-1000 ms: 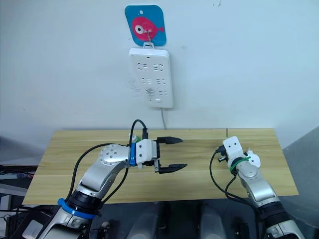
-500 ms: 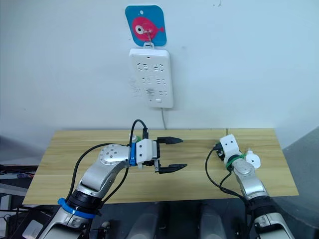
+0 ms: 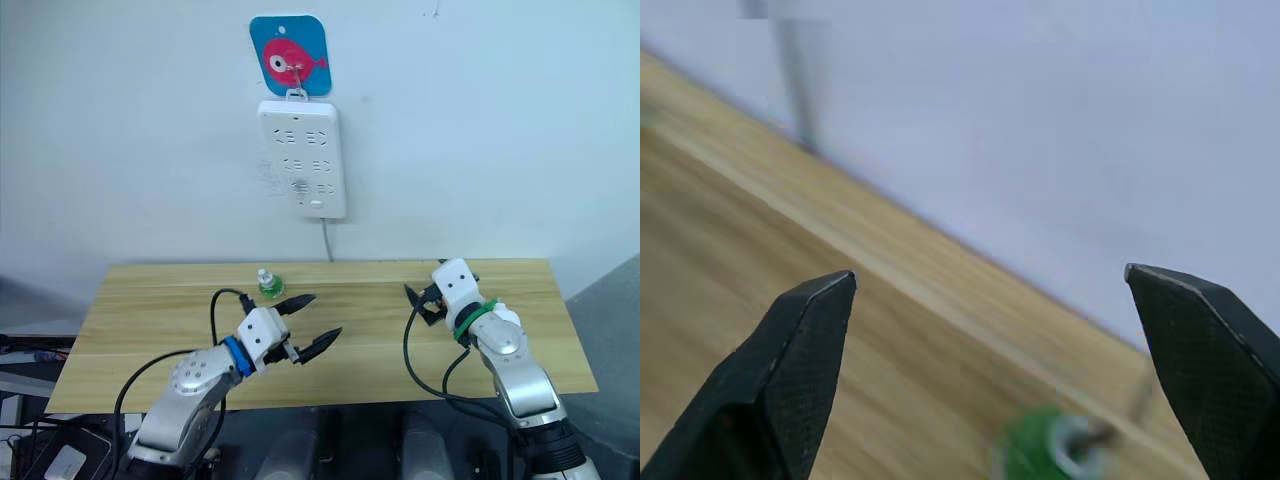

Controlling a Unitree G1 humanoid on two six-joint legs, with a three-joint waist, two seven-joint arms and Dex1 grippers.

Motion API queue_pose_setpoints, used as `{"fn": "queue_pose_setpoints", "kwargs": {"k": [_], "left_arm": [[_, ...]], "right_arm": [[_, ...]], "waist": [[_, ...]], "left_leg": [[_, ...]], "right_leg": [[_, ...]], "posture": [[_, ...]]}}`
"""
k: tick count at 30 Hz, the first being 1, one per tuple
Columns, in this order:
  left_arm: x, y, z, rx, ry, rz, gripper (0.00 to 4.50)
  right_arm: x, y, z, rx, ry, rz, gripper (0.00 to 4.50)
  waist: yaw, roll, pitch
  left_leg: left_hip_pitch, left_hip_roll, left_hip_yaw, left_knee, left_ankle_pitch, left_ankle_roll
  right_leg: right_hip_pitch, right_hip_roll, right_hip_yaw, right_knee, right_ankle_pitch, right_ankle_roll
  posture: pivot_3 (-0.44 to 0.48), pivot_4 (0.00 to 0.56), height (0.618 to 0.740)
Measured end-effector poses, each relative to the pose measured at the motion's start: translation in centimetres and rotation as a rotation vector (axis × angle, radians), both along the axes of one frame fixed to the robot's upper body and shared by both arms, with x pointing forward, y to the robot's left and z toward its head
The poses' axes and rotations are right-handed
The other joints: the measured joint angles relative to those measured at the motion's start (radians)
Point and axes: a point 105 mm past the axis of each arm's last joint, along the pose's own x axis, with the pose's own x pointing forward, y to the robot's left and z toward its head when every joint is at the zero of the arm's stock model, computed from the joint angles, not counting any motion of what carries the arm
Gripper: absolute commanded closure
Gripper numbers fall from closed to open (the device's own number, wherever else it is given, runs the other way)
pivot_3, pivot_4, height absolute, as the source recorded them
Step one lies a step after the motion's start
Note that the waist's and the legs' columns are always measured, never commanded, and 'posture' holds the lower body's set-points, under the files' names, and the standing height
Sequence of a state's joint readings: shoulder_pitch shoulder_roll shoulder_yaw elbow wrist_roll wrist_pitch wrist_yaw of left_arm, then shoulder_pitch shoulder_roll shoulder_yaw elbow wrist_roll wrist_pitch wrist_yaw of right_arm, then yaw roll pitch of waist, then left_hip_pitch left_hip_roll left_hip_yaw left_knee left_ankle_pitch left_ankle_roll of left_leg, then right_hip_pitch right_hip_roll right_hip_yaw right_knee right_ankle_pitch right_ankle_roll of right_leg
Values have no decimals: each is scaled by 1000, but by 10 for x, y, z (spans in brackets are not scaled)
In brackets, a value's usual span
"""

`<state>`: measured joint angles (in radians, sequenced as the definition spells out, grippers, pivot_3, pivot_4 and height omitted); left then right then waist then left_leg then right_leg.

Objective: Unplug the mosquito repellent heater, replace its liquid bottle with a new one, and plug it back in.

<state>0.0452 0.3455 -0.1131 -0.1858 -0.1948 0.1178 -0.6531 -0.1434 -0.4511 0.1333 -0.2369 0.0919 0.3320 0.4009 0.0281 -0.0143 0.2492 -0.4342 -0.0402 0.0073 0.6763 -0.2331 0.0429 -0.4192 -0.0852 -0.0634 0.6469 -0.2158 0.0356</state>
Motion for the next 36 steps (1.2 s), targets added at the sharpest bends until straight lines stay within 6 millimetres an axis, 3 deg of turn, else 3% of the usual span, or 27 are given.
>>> {"fn": "queue_pose_setpoints", "kwargs": {"k": [5, 9, 14, 20, 28, 36], "left_arm": [[0, 26, -14, 11, -16, 229, 0], [3, 60, -27, 20, -3, 436, 0], [11, 87, -39, 2, 18, 595, 0], [50, 87, -49, -65, 34, 619, 0], [92, 76, -51, -94, 34, 578, 0], [106, 74, -59, -75, 58, 587, 0]], "right_arm": [[-13, 24, -18, 17, 76, 96, 8], [-23, 46, -30, -11, 126, 214, 8], [-19, 68, -16, 21, 144, 297, 8], [-19, 88, 24, 36, 104, 414, 8], [-27, 93, 36, 17, 146, 490, 8], [-31, 96, 41, 30, 161, 496, 8]], "waist": [[21, 0, -10], [24, -1, -11], [24, -1, -10], [28, -3, -8], [6, -8, -3], [-5, -15, 5]], "left_leg": [[0, -1, -1, 0, 0, 0], [0, 0, -1, 0, 0, 0], [0, 0, -1, 1, 0, 0], [0, -2, -4, 1, -1, 1], [0, -1, -4, 1, -1, 1], [0, -1, -4, 0, -1, 0]], "right_leg": [[0, 0, -1, -1, 0, 0], [-1, 0, -1, 0, 0, 0], [-1, 0, -2, -1, -1, 1], [-2, 0, -4, -2, 0, 0], [0, -1, -4, 0, 0, 0], [-1, -2, -4, -1, 0, 0]], "posture": [[126, 185, 740], [122, 212, 740], [116, 243, 740], [80, 288, 740], [51, 297, 740], [22, 303, 740]]}}
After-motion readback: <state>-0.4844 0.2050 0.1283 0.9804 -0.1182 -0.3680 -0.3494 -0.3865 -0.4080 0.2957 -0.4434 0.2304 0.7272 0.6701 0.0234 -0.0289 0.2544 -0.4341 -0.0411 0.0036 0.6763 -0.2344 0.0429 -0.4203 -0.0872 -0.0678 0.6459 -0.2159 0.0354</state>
